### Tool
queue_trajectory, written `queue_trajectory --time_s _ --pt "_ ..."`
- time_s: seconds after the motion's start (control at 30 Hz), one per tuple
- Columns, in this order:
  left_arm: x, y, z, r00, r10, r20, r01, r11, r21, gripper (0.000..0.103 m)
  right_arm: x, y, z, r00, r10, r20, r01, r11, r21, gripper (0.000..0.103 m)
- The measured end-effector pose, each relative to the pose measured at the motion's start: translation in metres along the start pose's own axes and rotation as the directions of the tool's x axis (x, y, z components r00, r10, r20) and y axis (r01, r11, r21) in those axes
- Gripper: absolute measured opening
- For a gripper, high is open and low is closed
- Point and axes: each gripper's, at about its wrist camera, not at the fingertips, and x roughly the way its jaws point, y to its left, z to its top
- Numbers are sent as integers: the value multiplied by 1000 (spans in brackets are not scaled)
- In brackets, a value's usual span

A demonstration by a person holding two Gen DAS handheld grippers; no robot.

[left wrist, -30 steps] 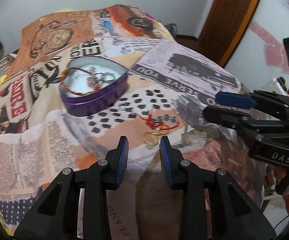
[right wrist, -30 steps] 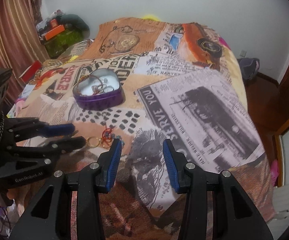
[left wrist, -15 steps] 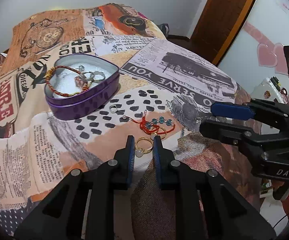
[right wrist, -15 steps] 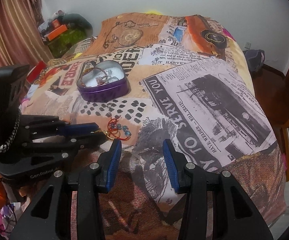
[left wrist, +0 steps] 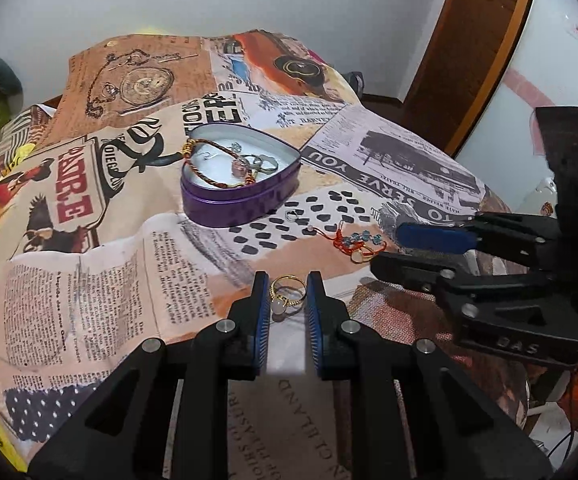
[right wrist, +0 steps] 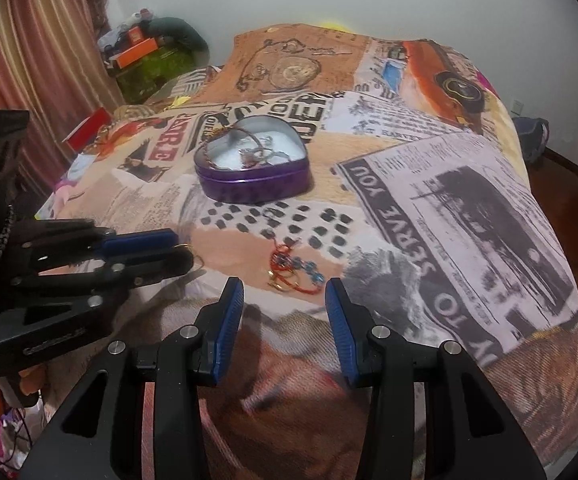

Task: Organize jewelry
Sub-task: 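Lower the left gripper and grasp a small gold ring, then lift the gold ring with the left gripper toward the purple heart tin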

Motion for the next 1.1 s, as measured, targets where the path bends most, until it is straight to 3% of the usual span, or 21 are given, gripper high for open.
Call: queue_trajectory --time_s 0.1,0.4,0.57,1.1 --pt "1 2 0 1000 -8 4 8 1000 -10 17 8 3 3 1000 8 -14 -8 1000 -9 28" --pt "6 -1 -4 1000 -14 0 14 1000 -5 17 23 3 1 998 -36 -43 35 999 -33 26" --pt "6 -1 -5 1000 -8 -1 8 1000 -16 17 26 1 1 999 -26 -39 25 999 -25 20" --pt "-36 -3 2 997 12 75 -9 999 -32 17 -19 16 11 997 -56 49 58 998 -39 19"
